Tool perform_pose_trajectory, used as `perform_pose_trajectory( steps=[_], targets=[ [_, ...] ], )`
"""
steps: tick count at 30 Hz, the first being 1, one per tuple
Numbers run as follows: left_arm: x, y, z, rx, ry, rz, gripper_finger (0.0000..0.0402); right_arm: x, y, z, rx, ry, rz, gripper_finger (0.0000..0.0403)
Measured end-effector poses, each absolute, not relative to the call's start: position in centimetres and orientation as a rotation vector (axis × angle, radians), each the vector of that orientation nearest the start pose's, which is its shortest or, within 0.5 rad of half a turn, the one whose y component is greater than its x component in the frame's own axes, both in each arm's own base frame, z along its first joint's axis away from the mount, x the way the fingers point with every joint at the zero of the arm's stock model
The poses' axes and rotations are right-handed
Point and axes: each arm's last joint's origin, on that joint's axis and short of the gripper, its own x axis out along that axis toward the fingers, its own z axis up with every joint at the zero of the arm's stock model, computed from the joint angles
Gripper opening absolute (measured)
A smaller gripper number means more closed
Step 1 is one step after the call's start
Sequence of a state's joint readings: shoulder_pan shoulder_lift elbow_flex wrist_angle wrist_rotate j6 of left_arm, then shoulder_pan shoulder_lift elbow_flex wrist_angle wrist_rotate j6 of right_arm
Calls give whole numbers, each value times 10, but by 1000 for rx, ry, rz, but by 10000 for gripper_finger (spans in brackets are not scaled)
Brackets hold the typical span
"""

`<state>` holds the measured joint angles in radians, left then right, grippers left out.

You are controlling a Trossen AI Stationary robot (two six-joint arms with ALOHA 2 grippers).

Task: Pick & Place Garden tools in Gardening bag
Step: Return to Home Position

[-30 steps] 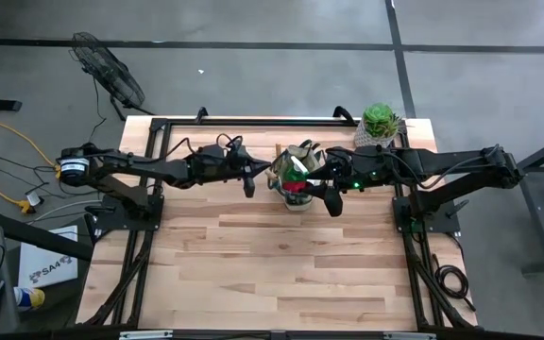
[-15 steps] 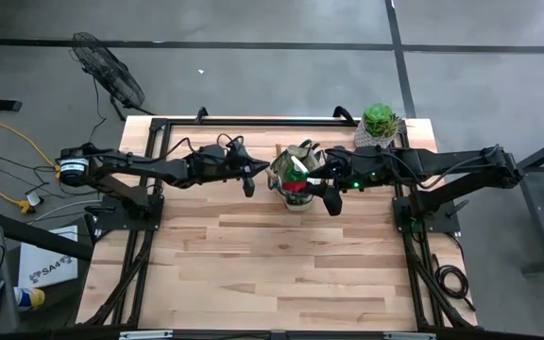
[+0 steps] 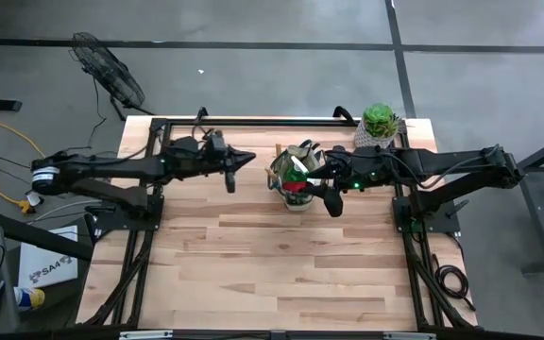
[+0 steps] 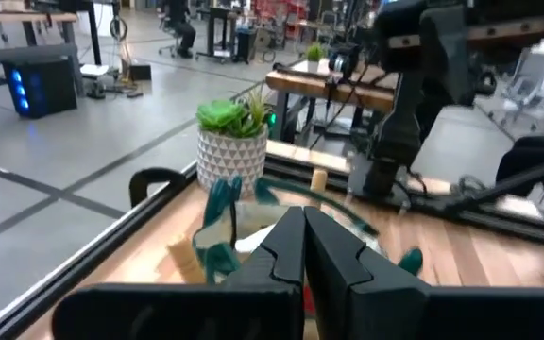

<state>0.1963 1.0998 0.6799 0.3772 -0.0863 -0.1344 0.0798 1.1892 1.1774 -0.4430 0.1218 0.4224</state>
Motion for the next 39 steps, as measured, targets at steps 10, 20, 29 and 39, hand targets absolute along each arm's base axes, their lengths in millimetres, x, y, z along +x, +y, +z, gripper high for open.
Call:
perform_pose_trajectory(
  steps=[10,20,29,39],
  targets=[
    [186,39,309,-113,110,263,0,258,18,360,363,373,-125,212],
    [138,29,309,-117,180,272,0,254,19,277,553,96,-39,212],
    [103,23,259,-261,32,293,0,197,13,239,647,-64,-29,212],
    [81,20,229,-371,-105,313,0,135,5,214,651,-217,-88,212]
  ],
)
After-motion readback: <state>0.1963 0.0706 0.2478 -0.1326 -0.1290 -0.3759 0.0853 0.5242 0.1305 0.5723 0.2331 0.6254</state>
